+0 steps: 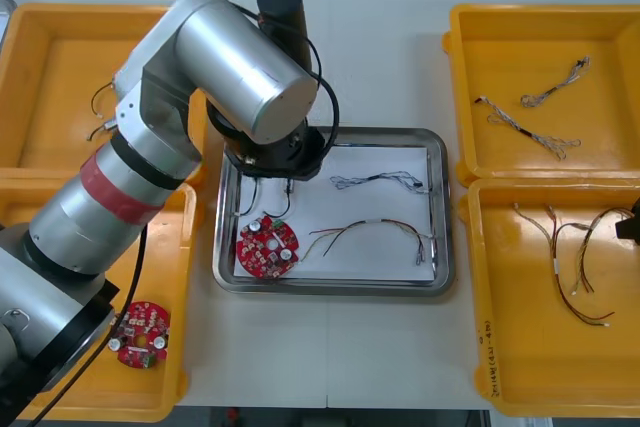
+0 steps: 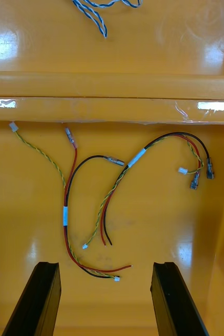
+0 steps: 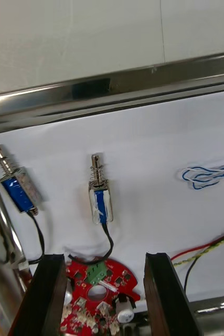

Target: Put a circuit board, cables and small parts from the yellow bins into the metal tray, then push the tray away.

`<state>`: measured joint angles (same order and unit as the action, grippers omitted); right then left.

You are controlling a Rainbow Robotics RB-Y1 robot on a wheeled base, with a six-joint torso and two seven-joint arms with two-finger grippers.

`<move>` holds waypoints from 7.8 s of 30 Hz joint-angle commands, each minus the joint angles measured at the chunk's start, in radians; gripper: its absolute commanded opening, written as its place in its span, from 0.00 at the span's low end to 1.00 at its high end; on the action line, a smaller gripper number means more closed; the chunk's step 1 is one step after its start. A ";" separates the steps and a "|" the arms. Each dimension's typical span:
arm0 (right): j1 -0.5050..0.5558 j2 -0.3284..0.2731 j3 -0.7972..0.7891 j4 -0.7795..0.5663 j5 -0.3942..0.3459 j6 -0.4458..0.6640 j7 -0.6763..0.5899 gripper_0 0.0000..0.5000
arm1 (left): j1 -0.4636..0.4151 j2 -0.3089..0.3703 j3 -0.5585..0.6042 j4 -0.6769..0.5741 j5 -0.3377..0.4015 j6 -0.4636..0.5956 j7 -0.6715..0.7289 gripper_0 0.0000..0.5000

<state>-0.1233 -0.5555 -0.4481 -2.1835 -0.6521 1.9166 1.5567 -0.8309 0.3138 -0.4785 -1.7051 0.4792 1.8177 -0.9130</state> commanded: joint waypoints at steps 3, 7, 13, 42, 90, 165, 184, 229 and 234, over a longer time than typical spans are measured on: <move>0.017 0.009 -0.009 -0.033 0.012 0.003 -0.038 1.00 | 0.003 0.071 0.129 -0.153 0.055 0.102 0.072 0.87; 0.017 0.006 -0.012 -0.033 0.017 0.003 -0.038 1.00 | 0.003 0.113 0.189 -0.212 0.108 0.102 0.068 0.87; 0.017 0.005 -0.015 -0.033 0.035 0.003 -0.038 1.00 | 0.004 0.194 0.276 -0.295 0.208 0.102 0.068 0.86; 0.028 0.006 0.006 -0.041 0.045 0.003 -0.044 1.00 | 0.220 0.458 0.561 -0.419 0.357 0.102 -0.110 0.87; -0.524 -0.167 0.713 -0.098 -0.331 0.003 -0.040 1.00 | 0.722 0.599 0.799 -0.525 0.429 0.102 -0.254 0.87; -0.700 0.143 1.591 0.235 0.121 -0.274 0.102 1.00 | 0.725 0.597 0.799 -0.528 0.434 0.102 -0.260 0.87; -0.699 0.146 1.603 0.272 0.155 -0.314 0.097 0.46 | 0.725 0.597 0.799 -0.528 0.434 0.102 -0.260 0.87; -0.840 0.068 1.605 0.278 0.117 -0.323 0.149 0.00 | 0.725 0.597 0.799 -0.528 0.434 0.102 -0.260 0.87; -0.875 0.069 1.605 0.329 0.088 -0.337 0.155 0.00 | 0.725 0.597 0.799 -0.528 0.434 0.102 -0.260 0.87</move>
<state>-0.9374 -0.4720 1.1405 -1.8788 -0.5458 1.5934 1.6576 -0.1220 0.8675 0.2900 -2.2031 0.9136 1.9135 -1.0859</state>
